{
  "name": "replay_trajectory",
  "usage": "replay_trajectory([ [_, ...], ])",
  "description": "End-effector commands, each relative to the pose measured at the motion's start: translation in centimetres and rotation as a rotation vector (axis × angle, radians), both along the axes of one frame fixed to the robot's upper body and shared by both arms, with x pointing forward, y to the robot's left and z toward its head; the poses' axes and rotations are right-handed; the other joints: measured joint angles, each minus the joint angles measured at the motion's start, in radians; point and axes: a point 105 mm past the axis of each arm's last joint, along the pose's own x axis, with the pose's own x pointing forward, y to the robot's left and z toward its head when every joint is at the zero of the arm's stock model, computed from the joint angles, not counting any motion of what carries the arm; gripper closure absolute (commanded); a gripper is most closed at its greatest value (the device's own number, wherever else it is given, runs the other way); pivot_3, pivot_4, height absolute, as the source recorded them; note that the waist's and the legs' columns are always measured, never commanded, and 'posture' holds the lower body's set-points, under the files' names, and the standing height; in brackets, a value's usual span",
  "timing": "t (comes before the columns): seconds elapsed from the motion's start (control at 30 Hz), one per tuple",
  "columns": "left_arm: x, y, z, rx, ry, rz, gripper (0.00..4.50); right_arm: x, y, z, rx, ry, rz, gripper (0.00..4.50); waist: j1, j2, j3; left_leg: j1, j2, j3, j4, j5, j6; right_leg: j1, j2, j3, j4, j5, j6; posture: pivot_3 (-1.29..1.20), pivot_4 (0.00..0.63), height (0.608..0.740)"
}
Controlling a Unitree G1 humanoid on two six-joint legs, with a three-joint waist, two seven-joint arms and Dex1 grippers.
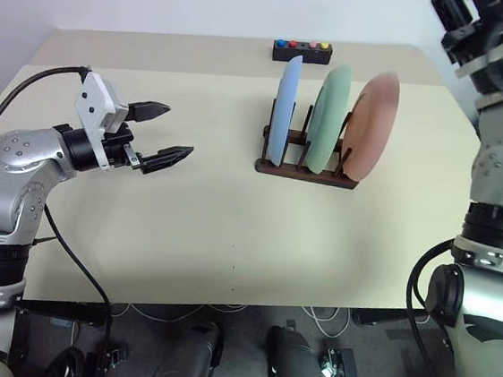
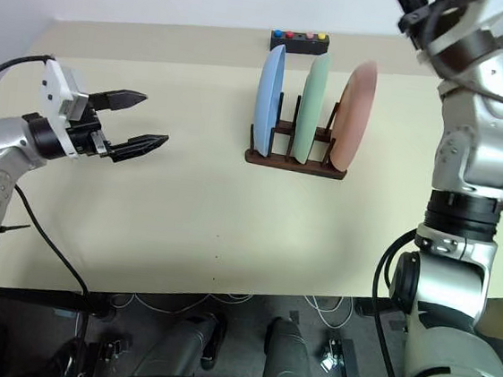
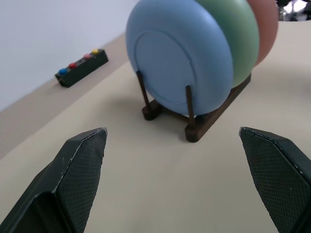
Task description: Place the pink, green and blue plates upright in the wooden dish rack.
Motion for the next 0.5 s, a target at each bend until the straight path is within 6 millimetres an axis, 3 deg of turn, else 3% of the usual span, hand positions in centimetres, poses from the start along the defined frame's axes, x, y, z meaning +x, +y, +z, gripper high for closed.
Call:
replay_trajectory([
  [0.03, -0.3, 0.6, 1.2, -0.074, 0.043, -0.012, 0.0, -3.9, 3.5, -3.5, -0.085, 0.247, 0.404, 1.13, -0.004, 0.0, 0.0, 0.0, 0.0, 0.0, 0.0, 0.0, 0.0, 0.0, 0.0, 0.0, 0.0, 0.0, 0.0, 0.0, 0.15, 0.74],
  [0.1, -0.9, 0.7, 1.1, -0.066, 0.054, -0.027, 0.0, -5.5, 4.0, -5.9, -0.157, 0.37, 0.511, 0.08, -0.005, 0.001, 0.0, 0.0, 0.0, 0.001, 0.0, 0.0, 0.0, -0.001, 0.0, 0.0, 0.0, 0.0, 0.0, 0.0, 0.15, 0.74],
  [0.17, -1.4, 0.9, 0.8, -0.066, 0.076, -0.039, 0.0, -6.2, 3.9, -7.2, -0.21, 0.41, 0.538, 0.03, -0.007, 0.001, 0.001, 0.0, 0.0, 0.001, 0.0, 0.0, 0.0, -0.001, -0.001, 0.0, 0.001, 0.0, 0.0, 0.0, 0.15, 0.74],
  [0.23, -1.7, 1.1, 0.7, -0.062, 0.087, -0.039, 0.0, -6.4, 3.8, -7.2, -0.216, 0.411, 0.55, 0.03, -0.011, 0.001, 0.0, 0.0, 0.0, 0.002, 0.0, 0.0, 0.0, -0.002, -0.001, 0.001, 0.001, 0.0, 0.0, 0.0, 0.15, 0.74],
  [0.4, -2.3, 2.2, 0.4, 0.003, 0.032, 0.008, 0.0, -6.6, 4.2, -8.7, -0.368, 0.324, 0.509, 0.03, -0.007, 0.001, 0.0, 0.0, 0.001, 0.003, 0.0, 0.0, 0.0, -0.002, -0.001, 0.001, 0.001, 0.0, 0.0, 0.0, 0.15, 0.74],
  [0.5, -2.9, 2.5, 0.1, 0.003, 0.04, 0.022, 0.0, -7.0, 4.2, -9.4, -0.358, 0.349, 0.569, 0.03, -0.004, 0.001, 0.0, 0.0, 0.001, 0.003, 0.0, 0.0, 0.0, -0.001, -0.001, 0.001, 0.0, 0.0, 0.0, 0.0, 0.15, 0.74],
])
